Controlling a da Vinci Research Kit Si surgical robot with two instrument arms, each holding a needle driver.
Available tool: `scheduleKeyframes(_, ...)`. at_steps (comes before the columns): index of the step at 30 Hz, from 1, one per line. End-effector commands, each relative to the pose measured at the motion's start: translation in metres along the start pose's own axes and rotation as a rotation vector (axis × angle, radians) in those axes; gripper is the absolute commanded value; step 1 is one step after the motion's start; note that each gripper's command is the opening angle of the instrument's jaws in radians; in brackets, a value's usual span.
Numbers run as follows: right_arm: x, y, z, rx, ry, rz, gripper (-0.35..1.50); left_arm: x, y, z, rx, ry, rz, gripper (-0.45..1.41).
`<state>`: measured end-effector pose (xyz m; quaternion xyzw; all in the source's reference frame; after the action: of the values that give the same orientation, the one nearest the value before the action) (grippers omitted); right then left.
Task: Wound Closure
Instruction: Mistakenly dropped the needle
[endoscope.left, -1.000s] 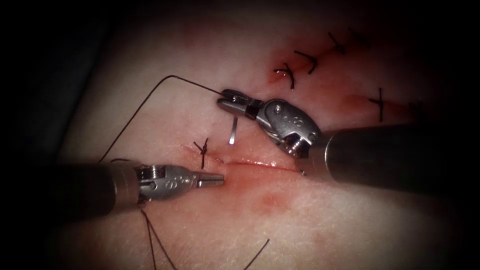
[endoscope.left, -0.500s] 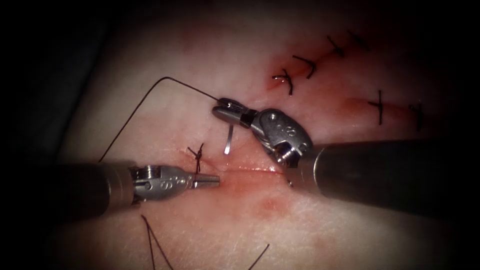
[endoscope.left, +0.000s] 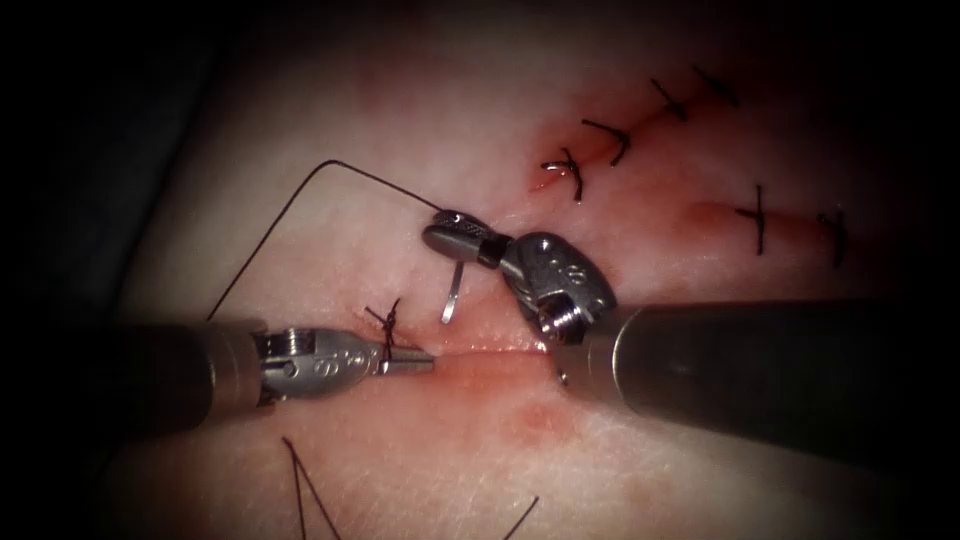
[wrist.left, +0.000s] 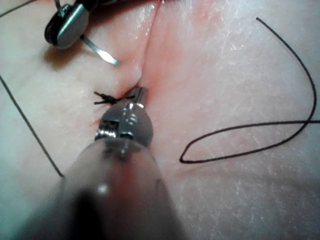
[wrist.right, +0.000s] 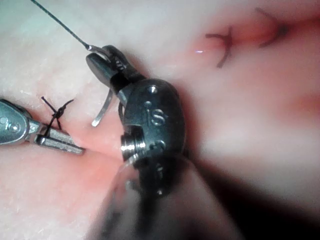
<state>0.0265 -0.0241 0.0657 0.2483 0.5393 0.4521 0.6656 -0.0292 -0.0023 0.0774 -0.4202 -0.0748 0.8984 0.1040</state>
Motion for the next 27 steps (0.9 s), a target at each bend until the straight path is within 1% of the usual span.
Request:
scheduleKeyframes(1,-0.0010,-0.0007,0.0009,0.014,-0.002,0.010,-0.35,-0.0002,0.0001,0.0008,-0.002,0.002,-0.001,-0.45)
scheduleKeyframes(9,-0.0014,-0.0021,0.0014,0.048,-0.012,0.019,-0.35,0.0000,-0.0001,0.0008,-0.002,0.002,-0.010,-0.45)
scheduleKeyframes(17,-0.0028,-0.0033,0.0025,0.087,-0.033,0.039,-0.35,0.0000,-0.0002,0.0008,-0.003,0.001,-0.005,-0.45)
scheduleKeyframes(27,-0.0032,-0.0035,0.0018,0.081,-0.039,0.053,-0.35,0.0001,-0.0005,0.0007,-0.005,0.002,-0.008,-0.45)
